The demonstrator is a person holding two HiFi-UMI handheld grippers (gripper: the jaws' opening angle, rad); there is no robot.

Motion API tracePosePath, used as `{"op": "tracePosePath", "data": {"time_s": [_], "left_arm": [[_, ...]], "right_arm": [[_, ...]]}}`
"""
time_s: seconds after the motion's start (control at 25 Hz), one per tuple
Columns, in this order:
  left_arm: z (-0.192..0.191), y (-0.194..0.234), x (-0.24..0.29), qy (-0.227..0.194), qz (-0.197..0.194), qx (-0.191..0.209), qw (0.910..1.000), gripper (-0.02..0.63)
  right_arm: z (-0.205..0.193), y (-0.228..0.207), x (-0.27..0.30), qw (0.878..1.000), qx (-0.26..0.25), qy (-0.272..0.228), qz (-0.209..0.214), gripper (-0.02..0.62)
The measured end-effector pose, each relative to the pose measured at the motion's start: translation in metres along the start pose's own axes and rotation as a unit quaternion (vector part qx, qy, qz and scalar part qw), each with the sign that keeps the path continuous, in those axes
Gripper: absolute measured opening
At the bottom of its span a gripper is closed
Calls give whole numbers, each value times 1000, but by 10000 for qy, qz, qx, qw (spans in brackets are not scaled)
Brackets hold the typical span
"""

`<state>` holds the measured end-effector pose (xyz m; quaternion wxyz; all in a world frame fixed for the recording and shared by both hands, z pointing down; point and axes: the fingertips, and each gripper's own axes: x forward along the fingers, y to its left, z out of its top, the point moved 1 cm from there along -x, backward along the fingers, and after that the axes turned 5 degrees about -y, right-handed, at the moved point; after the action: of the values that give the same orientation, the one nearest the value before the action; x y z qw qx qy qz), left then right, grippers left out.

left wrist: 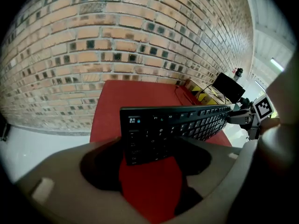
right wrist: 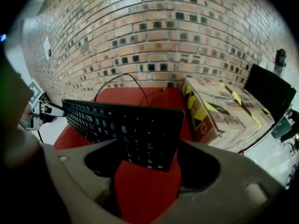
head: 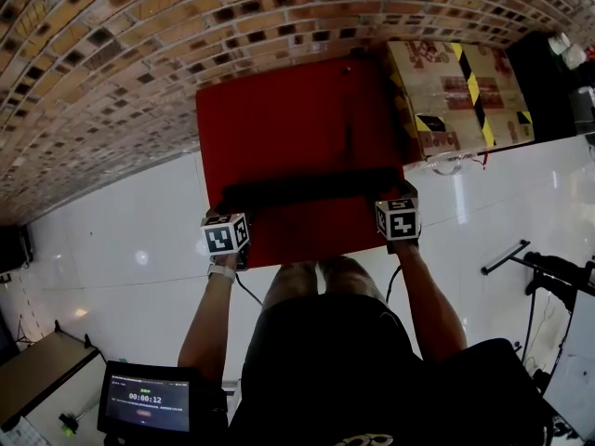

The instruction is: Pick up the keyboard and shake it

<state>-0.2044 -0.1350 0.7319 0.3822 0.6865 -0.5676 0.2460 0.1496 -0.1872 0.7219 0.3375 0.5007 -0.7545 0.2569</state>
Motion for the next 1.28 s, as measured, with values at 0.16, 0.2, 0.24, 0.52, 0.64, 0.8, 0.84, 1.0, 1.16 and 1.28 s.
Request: {"op": "tracePosePath", "data": {"time_s": [0.16,0.2,0.24,0.52,0.64,0.8,0.84,1.0,1.16,1.28], "left_arm": [[33,-5,-18,-497,44,142,9987,348],[43,-6,-25,-657,71,199,9976,347],[53,-8,-30,-804,89,257,9964,348],[134,-20,-82,-1986,133,630,9780,348],[176,-30,-117,-2610,162,831,9616,348],[232,-43,-158,-3409,175,1050,9340,348],[244,-47,-171,-3606,186,1104,9260,348],[282,-59,-217,-4277,242,1306,8941,348],[308,-65,-243,-4768,304,1477,8660,350],[317,-73,-279,-5019,436,1568,8495,350]], "right_arm": [[36,-2,-18,9987,-104,-486,-127,350],[46,-2,-24,9978,-144,-627,-159,350],[57,-3,-29,9966,-181,-776,-189,350],[142,-4,-78,9806,-346,-1897,-351,351],[183,-4,-113,9659,-416,-2514,-467,351],[242,-6,-158,9356,-641,-3416,-615,351],[256,-5,-172,9265,-707,-3639,-645,351],[295,0,-218,8985,-871,-4244,-709,351],[321,2,-241,8749,-928,-4695,-743,351],[331,8,-267,8621,-884,-4948,-645,351]]}}
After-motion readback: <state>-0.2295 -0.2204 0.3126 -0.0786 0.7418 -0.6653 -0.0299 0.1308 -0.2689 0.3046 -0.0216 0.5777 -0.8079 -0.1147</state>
